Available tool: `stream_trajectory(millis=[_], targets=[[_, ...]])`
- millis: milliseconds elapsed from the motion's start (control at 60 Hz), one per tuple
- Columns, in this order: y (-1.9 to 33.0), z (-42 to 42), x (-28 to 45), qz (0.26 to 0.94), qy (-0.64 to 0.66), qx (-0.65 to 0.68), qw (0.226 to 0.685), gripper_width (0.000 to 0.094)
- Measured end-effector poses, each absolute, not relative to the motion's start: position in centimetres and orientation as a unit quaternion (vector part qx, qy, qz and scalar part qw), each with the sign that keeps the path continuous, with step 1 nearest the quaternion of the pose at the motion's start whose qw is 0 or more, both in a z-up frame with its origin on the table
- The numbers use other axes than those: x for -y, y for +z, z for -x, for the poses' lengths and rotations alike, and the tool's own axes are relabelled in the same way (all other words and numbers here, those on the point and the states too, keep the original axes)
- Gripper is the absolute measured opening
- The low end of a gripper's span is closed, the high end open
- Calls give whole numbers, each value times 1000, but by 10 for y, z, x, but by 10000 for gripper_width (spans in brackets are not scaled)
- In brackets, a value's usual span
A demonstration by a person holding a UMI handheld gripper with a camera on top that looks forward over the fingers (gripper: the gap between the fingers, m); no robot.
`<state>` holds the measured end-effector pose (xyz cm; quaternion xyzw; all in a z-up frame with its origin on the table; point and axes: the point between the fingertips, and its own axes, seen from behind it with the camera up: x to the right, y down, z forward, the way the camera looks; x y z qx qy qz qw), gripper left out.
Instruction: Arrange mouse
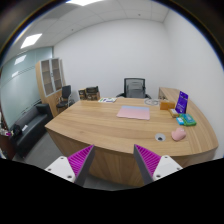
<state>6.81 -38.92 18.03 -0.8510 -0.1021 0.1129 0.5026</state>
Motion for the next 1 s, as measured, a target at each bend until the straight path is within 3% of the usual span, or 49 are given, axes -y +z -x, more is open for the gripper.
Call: stream_trajectory(millis=[217,433,600,800,1000], targets=[[172,-121,399,856,69,72,507,818],[156,-229,355,853,17,8,522,816],[112,-315,290,852,-18,-8,524,816],[40,-369,200,871,20,-46,490,812],[7,-389,143,882,44,-54,466,812]])
